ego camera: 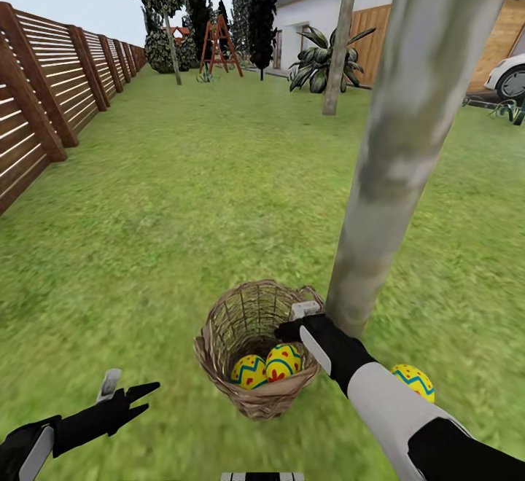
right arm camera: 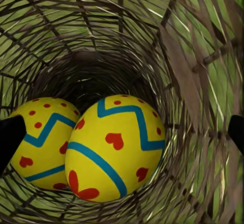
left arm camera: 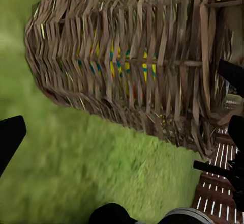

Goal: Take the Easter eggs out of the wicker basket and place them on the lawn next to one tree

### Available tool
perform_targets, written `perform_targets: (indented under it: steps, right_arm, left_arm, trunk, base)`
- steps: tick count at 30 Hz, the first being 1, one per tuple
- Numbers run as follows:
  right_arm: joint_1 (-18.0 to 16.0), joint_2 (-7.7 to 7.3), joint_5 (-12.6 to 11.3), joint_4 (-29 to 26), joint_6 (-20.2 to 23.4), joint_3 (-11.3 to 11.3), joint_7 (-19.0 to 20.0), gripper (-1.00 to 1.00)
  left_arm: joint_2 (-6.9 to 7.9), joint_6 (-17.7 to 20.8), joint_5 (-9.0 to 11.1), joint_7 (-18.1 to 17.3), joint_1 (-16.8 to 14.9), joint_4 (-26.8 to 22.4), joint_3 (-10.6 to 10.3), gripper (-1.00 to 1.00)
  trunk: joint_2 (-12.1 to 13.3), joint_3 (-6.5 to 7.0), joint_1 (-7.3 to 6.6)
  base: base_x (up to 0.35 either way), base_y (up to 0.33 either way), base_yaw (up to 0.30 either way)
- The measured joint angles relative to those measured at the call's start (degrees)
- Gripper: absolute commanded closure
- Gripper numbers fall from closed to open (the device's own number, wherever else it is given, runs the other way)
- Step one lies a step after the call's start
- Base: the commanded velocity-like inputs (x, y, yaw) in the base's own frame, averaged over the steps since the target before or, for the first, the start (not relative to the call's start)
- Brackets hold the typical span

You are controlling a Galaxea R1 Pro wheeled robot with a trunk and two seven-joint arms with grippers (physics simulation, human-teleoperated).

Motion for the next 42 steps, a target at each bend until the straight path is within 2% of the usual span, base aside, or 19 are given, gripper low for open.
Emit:
perform_targets:
  steps: [4, 6, 11, 13, 15, 19, 23, 31, 39, 42]
  right_arm:
    - [0.00, 0.20, -0.03, -0.04, -0.17, -0.01, -0.43, -1.00]
    - [0.00, 0.29, 0.00, -0.10, -0.16, -0.01, -0.49, -1.00]
    - [0.00, 0.80, -0.33, -0.09, -0.19, 0.00, -0.46, -1.00]
    - [0.00, 0.95, -1.62, -0.03, -0.19, 0.01, -0.44, -1.00]
    - [0.00, 1.00, -3.06, 0.00, -0.19, 0.07, -0.47, -1.00]
    - [0.00, 1.03, -4.07, 0.02, -0.19, 0.15, -0.50, -1.00]
    - [0.00, 1.05, -4.30, 0.02, -0.19, 0.14, -0.51, -1.00]
    - [0.00, 1.04, -4.31, -0.01, -0.27, 0.15, -0.57, -1.00]
    - [0.00, 1.11, -4.33, -0.31, -0.20, 0.10, -0.68, -1.00]
    - [-0.03, 1.20, -4.35, -0.67, -0.14, 0.14, -0.84, -1.00]
  left_arm:
    - [0.63, 0.06, 0.32, -0.37, 0.02, -0.28, 0.26, -1.00]
    - [1.69, 0.24, 0.46, -1.81, -0.05, -0.70, 0.57, -1.00]
    - [5.97, 0.62, 0.76, -9.87, -0.74, -1.68, 1.15, -1.00]
    - [7.45, 0.70, 1.15, -13.51, -0.84, -1.86, 2.29, -1.00]
    - [8.18, 0.71, 1.68, -15.90, -0.94, -2.21, 4.10, -1.00]
    - [8.48, 0.76, 2.10, -17.36, -0.99, -4.60, 7.60, -1.00]
    - [8.29, 0.74, 2.14, -17.67, -1.00, -5.32, 9.00, -1.00]
    - [8.01, 0.68, 2.20, -17.71, -1.00, -5.24, 9.33, -1.00]
    - [7.92, 0.65, 2.21, -17.71, -1.00, -5.19, 9.31, -1.00]
    - [7.92, 0.62, 2.21, -17.71, -1.00, -5.19, 9.32, -1.00]
  trunk:
    - [0.00, 0.00, 0.00]
    - [0.00, 0.00, 0.00]
    - [0.00, 0.00, 0.00]
    - [-0.79, -0.35, 0.43]
    - [-1.59, -0.71, 0.87]
    - [-2.43, -1.51, 1.37]
    - [-2.48, -2.18, 1.45]
    - [-2.48, -2.19, 1.45]
    - [-2.58, -3.95, 1.66]
    - [-2.58, -3.96, 1.65]
  base:
    - [0.000, 0.000, 0.000]
    - [0.000, 0.000, 0.000]
    - [0.000, 0.000, 0.000]
    - [0.000, 0.000, 0.000]
    - [0.000, 0.000, 0.000]
    - [0.000, 0.000, 0.000]
    - [0.000, 0.000, 0.000]
    - [0.000, 0.000, 0.000]
    - [0.000, 0.000, 0.000]
    - [0.000, 0.000, 0.000]
